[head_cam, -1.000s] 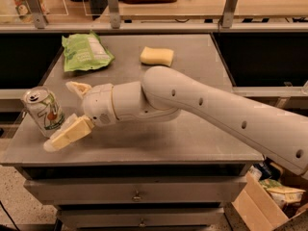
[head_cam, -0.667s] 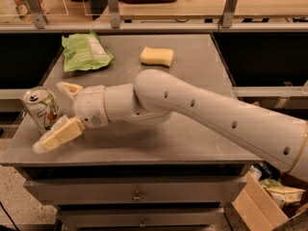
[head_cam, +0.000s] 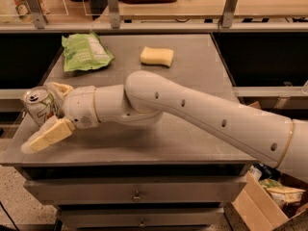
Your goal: Knock 7up can over
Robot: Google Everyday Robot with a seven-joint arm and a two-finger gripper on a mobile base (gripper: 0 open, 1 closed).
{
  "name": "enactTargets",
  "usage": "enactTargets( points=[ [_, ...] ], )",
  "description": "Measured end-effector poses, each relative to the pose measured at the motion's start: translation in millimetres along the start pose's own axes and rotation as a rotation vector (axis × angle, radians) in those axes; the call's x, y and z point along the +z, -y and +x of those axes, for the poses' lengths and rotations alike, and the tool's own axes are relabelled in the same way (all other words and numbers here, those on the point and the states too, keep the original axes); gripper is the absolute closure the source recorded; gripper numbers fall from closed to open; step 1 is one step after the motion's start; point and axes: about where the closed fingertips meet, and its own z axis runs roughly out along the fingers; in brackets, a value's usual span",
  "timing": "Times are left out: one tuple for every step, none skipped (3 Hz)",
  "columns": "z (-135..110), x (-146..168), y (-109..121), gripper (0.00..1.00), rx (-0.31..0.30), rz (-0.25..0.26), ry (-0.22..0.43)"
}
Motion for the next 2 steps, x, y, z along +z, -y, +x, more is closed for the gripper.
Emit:
enactTargets(
  points=[
    [1.8,6.0,-0.2,0.19,0.005,0.0,-0.003],
    [7.1,8.2,-0.1,0.41,0.012,0.005,-0.007]
  ],
)
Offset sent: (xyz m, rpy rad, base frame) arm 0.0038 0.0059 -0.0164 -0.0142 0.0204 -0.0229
